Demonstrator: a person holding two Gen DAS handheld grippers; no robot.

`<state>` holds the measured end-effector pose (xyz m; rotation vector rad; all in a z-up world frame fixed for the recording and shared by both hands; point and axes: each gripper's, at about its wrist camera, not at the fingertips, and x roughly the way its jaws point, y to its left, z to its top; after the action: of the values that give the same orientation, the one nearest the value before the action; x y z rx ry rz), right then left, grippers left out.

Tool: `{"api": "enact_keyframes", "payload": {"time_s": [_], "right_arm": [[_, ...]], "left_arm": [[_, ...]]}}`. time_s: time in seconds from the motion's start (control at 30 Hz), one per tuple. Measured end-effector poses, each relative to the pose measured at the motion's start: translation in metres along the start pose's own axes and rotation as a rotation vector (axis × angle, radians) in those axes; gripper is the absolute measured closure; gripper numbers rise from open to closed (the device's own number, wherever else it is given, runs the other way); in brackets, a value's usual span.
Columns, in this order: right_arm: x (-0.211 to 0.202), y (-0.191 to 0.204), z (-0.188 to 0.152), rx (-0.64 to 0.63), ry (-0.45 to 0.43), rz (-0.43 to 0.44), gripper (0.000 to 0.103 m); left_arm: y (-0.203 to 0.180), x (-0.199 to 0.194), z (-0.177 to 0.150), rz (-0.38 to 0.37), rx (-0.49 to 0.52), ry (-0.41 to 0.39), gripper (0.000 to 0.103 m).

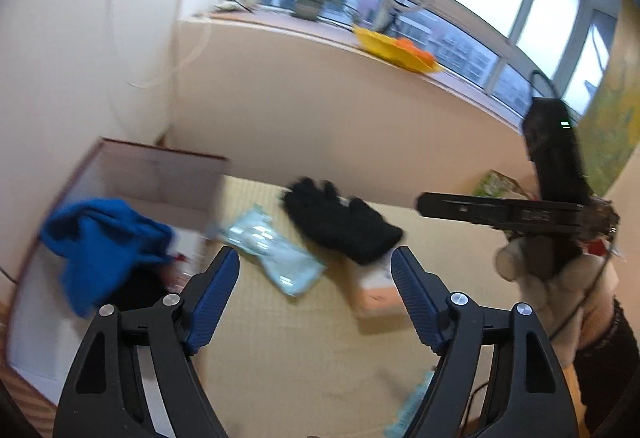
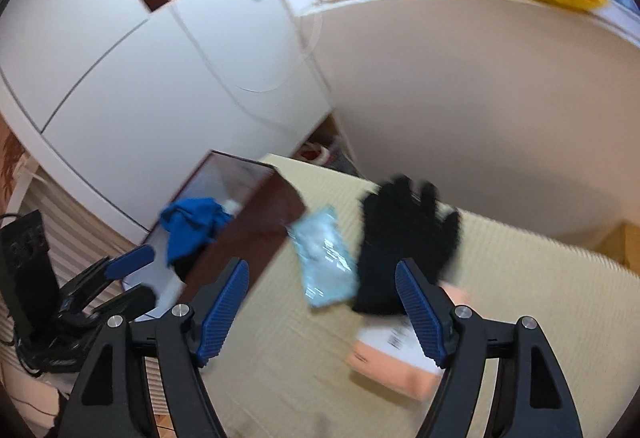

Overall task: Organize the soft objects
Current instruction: 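Move both tools back over the black glove, then grasp the black glove with the left tool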

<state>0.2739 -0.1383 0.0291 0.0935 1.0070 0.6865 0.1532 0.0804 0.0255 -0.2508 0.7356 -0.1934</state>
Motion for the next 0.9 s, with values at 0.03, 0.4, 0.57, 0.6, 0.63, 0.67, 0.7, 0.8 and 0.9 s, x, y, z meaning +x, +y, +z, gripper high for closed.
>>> {"api": "enact_keyframes", "payload": {"time_s": [0.03,0.4,0.57,0.6,0.63,0.67,0.7,0.8,0.9], "right_arm": [[0.000,-0.008,-0.003,0.013,0.004,-0.007,0.030],[0.006,-0.077,-0.015,0.165,0.039,0.039,0.030],[0.021,-0.090,-0.009,0.193,0.057,0.064,0.030],[0.027,-0.091,-0.006,0.195,0.065,0.068,0.030],[0.031,-0.092,-0.003,0.196,0.070,0.073,0.030],[0.038,-0.094,0.001,0.198,0.078,0.080,0.030],[0.043,-0.095,0.004,0.200,0.083,0.083,0.030],[0.063,-0.098,0.011,0.204,0.107,0.095,0.030],[0.085,-0.102,0.015,0.217,0.139,0.110,0.030]], "left_arm": [[-0.007,0.007,-0.003,-0.019,-0.001,0.011,0.025],[-0.030,0.074,-0.011,-0.084,-0.065,0.129,0.025],[-0.022,0.094,-0.009,-0.089,-0.135,0.155,0.025],[-0.020,0.098,-0.007,-0.092,-0.149,0.160,0.025],[-0.017,0.103,-0.005,-0.094,-0.164,0.163,0.025],[-0.015,0.107,-0.004,-0.093,-0.178,0.167,0.025],[-0.013,0.111,-0.003,-0.093,-0.190,0.172,0.025],[-0.007,0.129,0.000,-0.089,-0.226,0.196,0.025],[-0.002,0.142,0.001,-0.097,-0.258,0.220,0.024]]}}
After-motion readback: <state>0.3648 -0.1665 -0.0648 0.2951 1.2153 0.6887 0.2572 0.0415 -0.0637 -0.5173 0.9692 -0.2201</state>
